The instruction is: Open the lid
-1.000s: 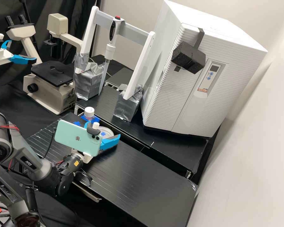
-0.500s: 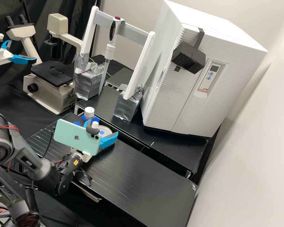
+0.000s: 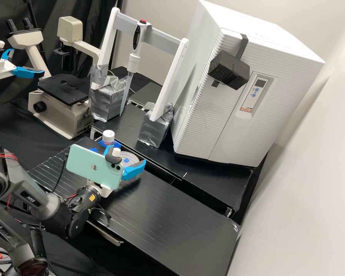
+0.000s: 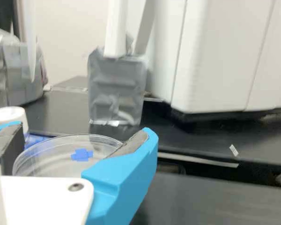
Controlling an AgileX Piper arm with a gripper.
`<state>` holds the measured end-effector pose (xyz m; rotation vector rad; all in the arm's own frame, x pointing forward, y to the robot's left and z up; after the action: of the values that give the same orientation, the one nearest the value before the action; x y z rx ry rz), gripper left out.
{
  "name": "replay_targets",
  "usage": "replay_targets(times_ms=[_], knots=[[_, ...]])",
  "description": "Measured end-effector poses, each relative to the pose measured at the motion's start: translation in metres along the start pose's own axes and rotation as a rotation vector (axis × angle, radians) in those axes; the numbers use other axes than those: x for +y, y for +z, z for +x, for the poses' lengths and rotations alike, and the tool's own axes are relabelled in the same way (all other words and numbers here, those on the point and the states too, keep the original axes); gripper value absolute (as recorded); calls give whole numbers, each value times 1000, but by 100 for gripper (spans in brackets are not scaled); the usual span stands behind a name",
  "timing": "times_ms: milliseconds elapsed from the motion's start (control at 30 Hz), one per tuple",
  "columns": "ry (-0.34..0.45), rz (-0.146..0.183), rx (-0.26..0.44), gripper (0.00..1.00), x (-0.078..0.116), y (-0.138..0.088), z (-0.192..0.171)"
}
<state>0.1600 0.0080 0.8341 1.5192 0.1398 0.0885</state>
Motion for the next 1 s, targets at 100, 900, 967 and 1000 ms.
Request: replay_targets(times_ms=[100,900,967,1000], knots=[[33,6,18,0,5,-5,-3],[174,167,-177,0,42,43,4],[167,172,-188,0,41,45,4],[162,176,-194,0,40,47,4]])
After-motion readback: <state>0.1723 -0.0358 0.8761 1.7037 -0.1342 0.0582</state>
